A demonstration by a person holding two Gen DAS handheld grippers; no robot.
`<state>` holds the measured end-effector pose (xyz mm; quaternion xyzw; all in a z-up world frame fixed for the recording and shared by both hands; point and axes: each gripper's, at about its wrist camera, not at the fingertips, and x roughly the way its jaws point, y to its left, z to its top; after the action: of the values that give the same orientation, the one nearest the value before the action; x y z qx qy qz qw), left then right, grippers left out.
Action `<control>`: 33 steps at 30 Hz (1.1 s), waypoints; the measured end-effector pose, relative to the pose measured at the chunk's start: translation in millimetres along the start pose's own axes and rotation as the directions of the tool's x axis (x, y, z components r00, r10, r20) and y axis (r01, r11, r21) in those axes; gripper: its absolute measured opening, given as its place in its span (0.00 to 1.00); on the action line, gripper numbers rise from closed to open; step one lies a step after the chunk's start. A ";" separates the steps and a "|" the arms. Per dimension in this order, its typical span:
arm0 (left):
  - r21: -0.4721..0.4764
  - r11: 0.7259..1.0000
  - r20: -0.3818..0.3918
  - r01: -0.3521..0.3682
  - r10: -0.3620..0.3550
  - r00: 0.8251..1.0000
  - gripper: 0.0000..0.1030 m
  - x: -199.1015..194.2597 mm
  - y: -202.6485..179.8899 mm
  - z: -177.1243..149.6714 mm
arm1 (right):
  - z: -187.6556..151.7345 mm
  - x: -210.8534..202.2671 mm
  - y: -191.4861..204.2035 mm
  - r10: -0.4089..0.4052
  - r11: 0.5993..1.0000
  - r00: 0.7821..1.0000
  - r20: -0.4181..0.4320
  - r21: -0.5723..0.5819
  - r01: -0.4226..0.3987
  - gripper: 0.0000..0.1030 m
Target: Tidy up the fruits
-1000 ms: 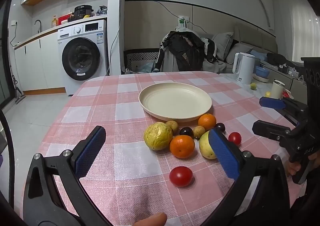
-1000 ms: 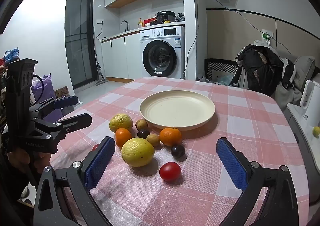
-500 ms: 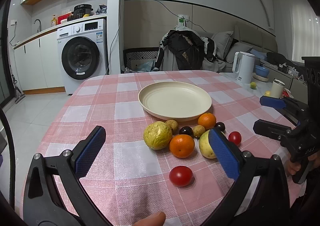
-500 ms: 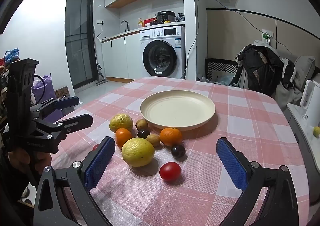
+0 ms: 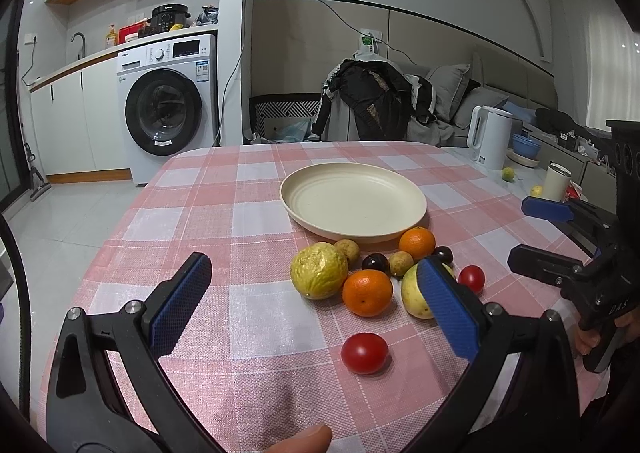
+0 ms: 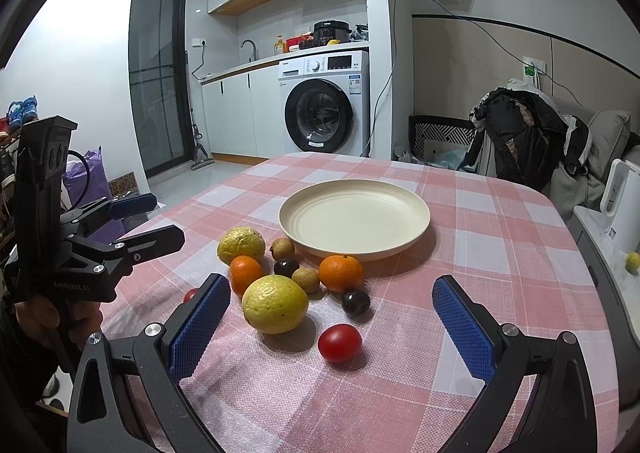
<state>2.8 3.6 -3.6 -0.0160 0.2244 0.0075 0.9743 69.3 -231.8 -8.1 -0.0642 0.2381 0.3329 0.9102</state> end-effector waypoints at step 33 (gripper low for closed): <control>-0.004 1.000 0.002 0.003 -0.003 1.000 0.99 0.0 4.6 0.4 | -1.4 -1.5 -3.8 -0.010 1.000 1.000 -0.003 -0.002 0.010 1.00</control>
<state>2.9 8.2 -3.4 -0.0182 0.2232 0.0067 0.9746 70.2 -236.0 -8.8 -0.0669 0.2388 0.3285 0.9114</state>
